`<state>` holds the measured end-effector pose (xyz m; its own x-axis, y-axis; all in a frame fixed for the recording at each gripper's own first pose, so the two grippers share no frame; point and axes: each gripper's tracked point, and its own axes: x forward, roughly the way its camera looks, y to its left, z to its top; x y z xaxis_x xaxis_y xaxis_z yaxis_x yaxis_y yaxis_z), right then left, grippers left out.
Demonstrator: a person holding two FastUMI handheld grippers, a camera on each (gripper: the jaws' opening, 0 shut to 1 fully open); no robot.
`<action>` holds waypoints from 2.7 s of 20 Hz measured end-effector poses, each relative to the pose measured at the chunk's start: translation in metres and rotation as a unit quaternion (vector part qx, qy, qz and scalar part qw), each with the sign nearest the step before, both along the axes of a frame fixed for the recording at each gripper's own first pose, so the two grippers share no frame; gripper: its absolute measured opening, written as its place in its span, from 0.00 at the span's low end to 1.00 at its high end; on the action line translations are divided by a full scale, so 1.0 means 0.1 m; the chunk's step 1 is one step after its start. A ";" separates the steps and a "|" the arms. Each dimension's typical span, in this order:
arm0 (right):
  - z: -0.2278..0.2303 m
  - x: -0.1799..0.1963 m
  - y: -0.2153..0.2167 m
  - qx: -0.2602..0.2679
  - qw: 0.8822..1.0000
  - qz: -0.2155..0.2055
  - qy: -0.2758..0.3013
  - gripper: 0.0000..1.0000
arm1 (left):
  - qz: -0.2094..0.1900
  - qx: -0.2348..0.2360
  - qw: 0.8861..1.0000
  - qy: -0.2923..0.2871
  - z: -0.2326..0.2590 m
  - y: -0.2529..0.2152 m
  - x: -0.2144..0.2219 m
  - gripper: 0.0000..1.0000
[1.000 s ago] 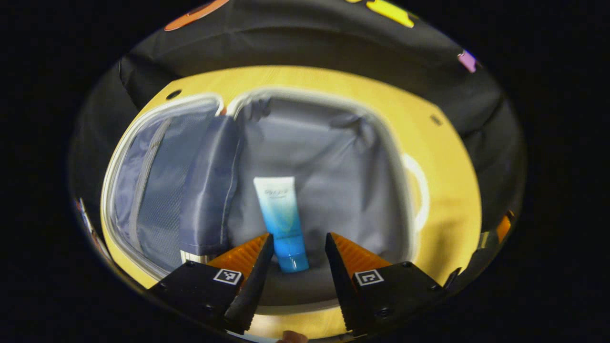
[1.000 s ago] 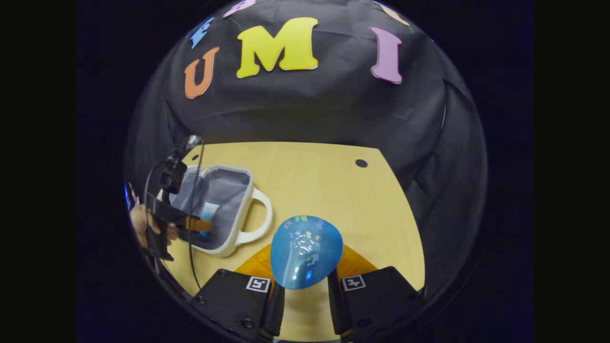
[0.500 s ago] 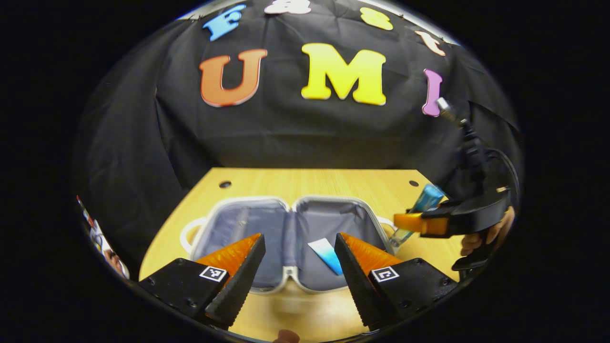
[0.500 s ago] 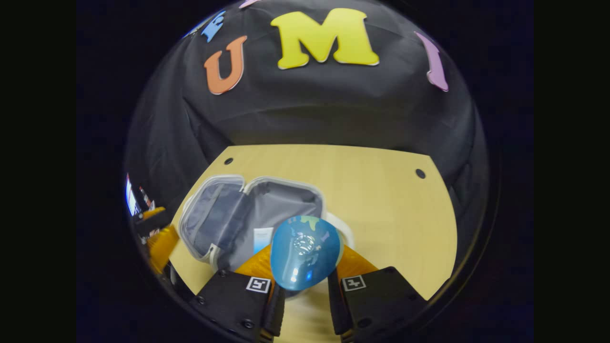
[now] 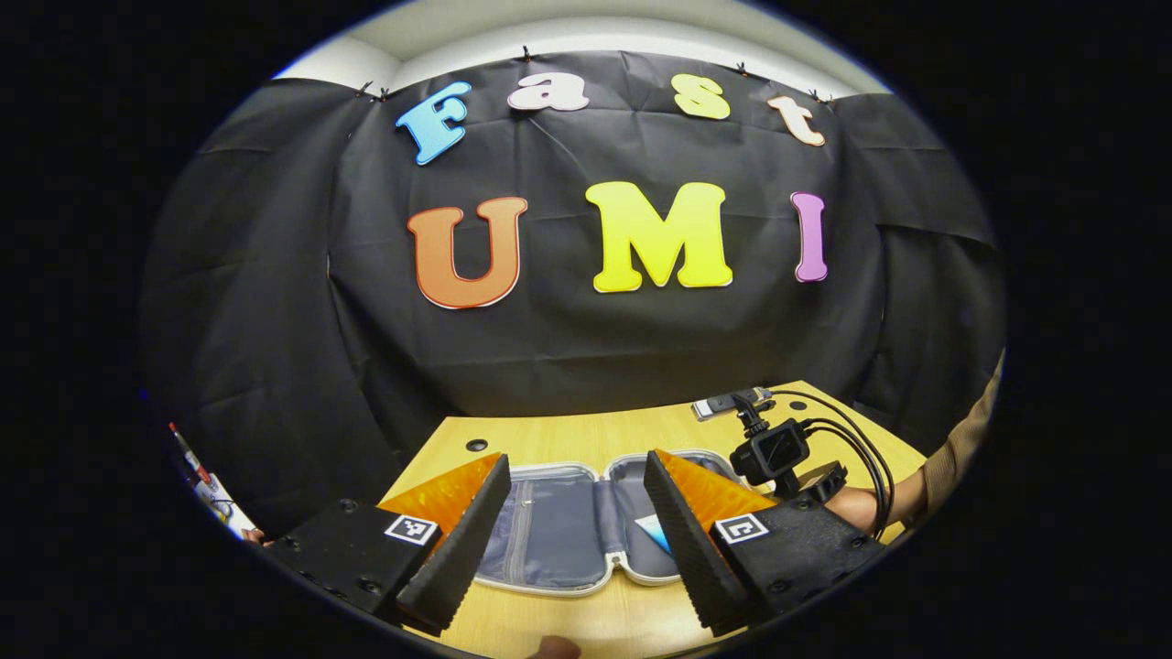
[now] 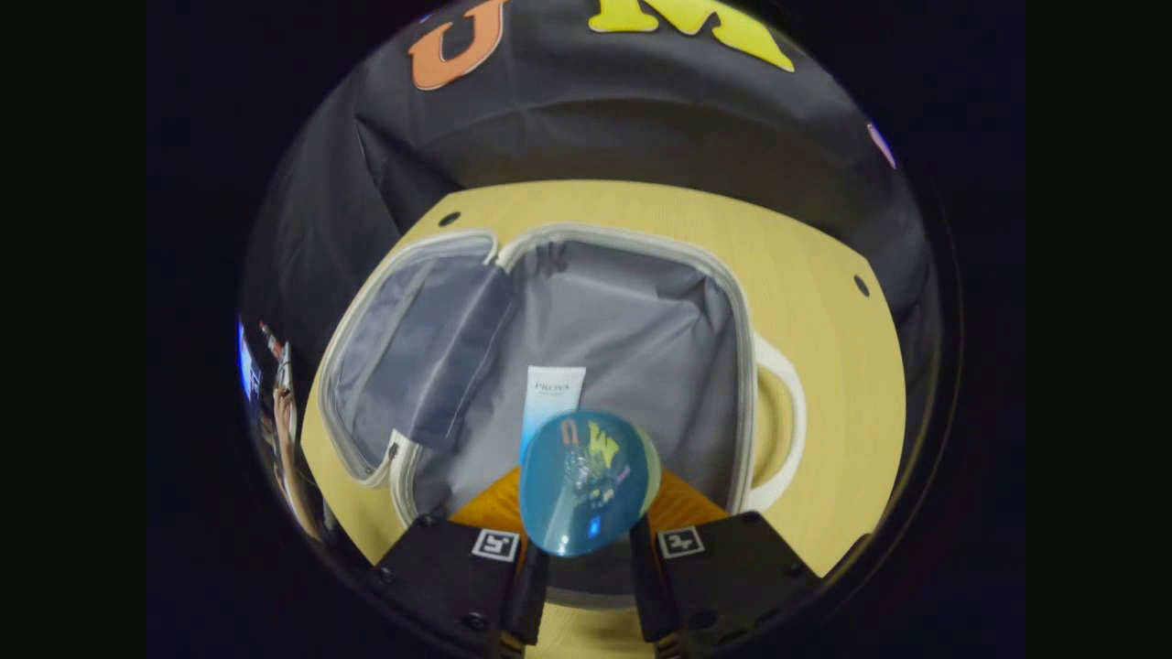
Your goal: First open the suitcase, pack the skin care products into it, and then close the suitcase.
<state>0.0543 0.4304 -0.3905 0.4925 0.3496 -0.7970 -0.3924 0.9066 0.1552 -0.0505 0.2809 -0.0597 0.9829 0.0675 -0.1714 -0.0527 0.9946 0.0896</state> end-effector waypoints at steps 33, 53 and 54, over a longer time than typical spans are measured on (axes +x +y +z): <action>1.32 0.05 -0.29 0.045 0.995 -0.026 -0.090 0.78 | 0.183 -0.310 0.923 0.138 -1.95 2.41 0.31 0.97; 3.10 -0.82 -2.41 0.003 0.906 -0.153 -0.394 0.80 | 0.163 -0.540 0.813 0.142 -2.27 2.22 0.82 0.08; 3.11 -0.81 -2.44 0.005 0.906 -0.154 -0.395 0.80 | 0.162 -0.530 0.821 0.140 -2.16 2.22 0.83 0.06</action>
